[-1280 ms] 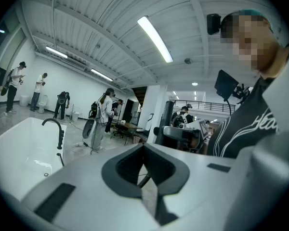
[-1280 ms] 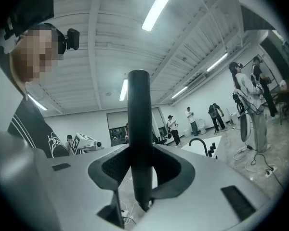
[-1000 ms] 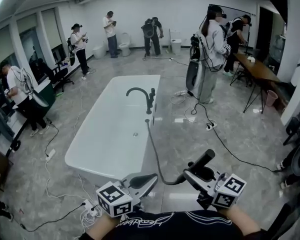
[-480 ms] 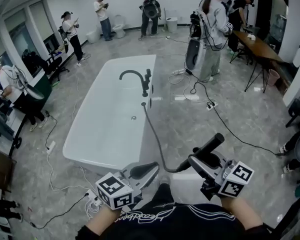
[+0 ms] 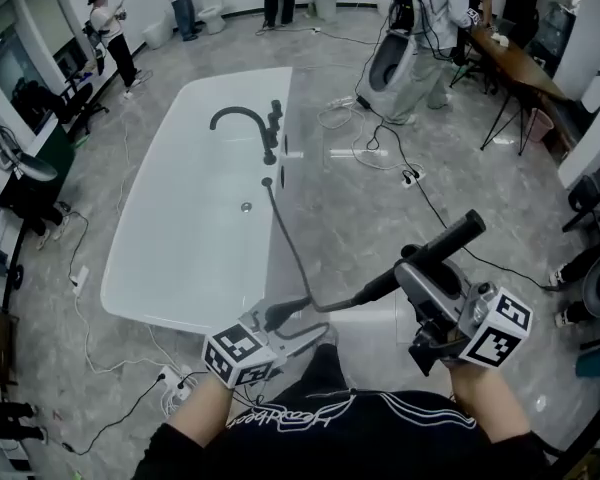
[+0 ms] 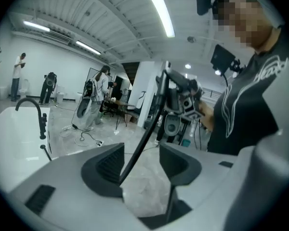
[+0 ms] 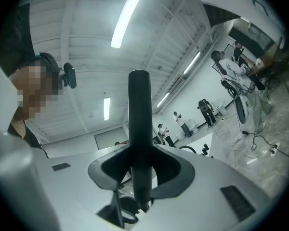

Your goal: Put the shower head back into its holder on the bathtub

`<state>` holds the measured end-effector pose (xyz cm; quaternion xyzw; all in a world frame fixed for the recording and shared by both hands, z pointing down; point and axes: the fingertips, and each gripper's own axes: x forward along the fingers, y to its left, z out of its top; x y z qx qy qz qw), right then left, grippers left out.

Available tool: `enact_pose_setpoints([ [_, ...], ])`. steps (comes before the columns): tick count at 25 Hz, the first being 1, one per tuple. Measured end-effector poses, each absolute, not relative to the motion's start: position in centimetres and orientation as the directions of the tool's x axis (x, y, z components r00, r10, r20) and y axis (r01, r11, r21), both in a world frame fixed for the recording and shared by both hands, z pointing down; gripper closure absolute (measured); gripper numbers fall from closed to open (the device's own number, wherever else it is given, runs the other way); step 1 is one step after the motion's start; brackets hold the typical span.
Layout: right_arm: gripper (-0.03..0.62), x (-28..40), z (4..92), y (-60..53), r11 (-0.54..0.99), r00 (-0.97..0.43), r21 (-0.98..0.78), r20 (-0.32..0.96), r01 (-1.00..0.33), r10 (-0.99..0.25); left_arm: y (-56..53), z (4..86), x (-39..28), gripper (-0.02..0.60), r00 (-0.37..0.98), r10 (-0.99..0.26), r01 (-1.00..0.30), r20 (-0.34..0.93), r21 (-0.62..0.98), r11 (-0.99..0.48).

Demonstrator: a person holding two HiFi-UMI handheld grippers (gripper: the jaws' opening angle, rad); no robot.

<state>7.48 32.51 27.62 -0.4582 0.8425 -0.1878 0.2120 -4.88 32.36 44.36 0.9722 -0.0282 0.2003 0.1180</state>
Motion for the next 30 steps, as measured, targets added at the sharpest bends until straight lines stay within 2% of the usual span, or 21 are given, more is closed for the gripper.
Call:
enact_pose_setpoints([
  [4, 0.455, 9.2, 27.6, 27.6, 0.478, -0.466, -0.548, -0.174, -0.686, -0.868, 27.8, 49.4, -3.3, 0.373, 0.858, 0.033, -0.047, 0.512, 0.142, -0.989],
  [11, 0.455, 10.7, 26.4, 19.9, 0.476, -0.475, -0.556, -0.158, -0.682, -0.866, 21.5, 57.4, 0.3, 0.373, 0.788, 0.09, -0.004, 0.61, 0.152, -0.988],
  [15, 0.454, 11.2, 25.5, 16.5, 0.494, -0.497, -0.551, -0.158, -0.672, -0.853, 17.5, 60.0, 1.6, 0.379, 0.781, 0.084, -0.044, 0.619, 0.189, -0.981],
  [18, 0.454, 11.6, 25.3, 14.4, 0.499, -0.506, -0.54, -0.15, -0.678, -0.85, 15.0, 59.9, 2.5, 0.503, 0.812, 0.061, -0.085, 0.58, 0.221, -0.972],
  [24, 0.454, 12.3, 26.4, 10.7, 0.52, -0.542, -0.491, -0.111, -0.699, -0.833, 11.4, 60.2, 1.2, 0.515, 0.824, 0.053, -0.118, 0.564, 0.262, -0.958],
  [30, 0.456, 13.7, 29.8, 8.6, 0.476, -0.54, -0.484, -0.009, -0.734, -0.842, 7.4, 58.9, -3.8, 0.517, 0.828, -0.065, -0.292, 0.558, 0.329, -0.898],
])
